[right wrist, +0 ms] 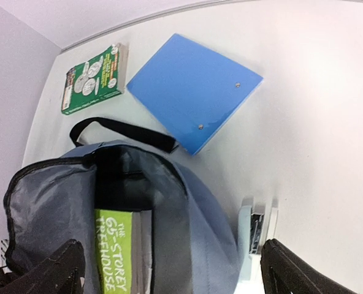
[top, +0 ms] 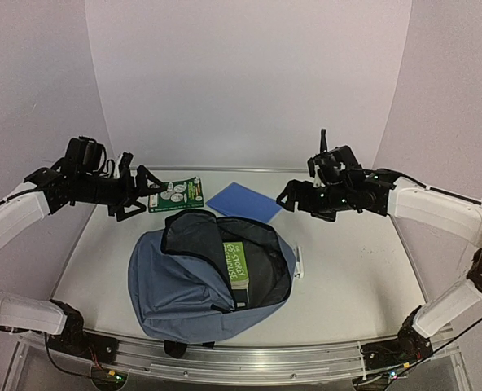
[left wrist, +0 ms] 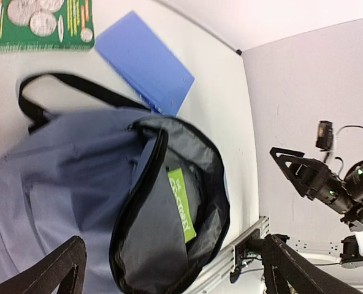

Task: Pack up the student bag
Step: Pick up the files from the center of the board.

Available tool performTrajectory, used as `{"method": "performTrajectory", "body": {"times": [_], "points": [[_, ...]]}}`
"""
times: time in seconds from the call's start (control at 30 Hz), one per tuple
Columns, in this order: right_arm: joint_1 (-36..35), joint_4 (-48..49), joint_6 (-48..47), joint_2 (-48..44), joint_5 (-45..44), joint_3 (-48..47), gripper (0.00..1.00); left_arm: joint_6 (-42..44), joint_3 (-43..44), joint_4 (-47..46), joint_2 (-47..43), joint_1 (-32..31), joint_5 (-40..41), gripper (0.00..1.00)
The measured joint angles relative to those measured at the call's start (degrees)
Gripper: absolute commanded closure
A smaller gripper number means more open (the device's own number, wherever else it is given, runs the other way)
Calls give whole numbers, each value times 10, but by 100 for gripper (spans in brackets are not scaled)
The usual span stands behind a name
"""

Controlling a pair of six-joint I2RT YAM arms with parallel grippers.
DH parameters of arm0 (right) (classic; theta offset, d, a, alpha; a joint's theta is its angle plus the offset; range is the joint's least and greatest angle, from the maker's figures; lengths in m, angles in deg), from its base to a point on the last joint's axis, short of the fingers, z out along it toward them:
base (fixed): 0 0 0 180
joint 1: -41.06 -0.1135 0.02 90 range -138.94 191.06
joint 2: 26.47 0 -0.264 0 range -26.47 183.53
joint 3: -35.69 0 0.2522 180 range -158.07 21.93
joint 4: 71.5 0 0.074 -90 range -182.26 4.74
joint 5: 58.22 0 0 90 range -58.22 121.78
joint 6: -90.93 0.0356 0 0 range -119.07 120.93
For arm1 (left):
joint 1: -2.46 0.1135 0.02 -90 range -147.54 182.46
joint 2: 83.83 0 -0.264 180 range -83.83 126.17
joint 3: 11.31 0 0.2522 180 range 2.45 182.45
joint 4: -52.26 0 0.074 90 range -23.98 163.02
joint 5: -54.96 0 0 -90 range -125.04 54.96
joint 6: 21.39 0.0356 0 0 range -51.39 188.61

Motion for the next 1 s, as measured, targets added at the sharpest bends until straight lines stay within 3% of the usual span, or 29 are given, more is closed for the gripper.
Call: {"method": "performTrajectory", "body": {"times": [0.23,0.47,0.67,1.0], "points": [[99,57,-40,97,60,-12,23,28,40,-49,110,41,-9,1],[150,116,-81,236,135,-92,32,40,84,-94,265,75,-33,19],[182,144,-120,358,179,-187,32,36,129,-148,362,79,-72,38],[209,146,-175,469,225,-273,33,-3,157,-230,489,64,-138,40]]}}
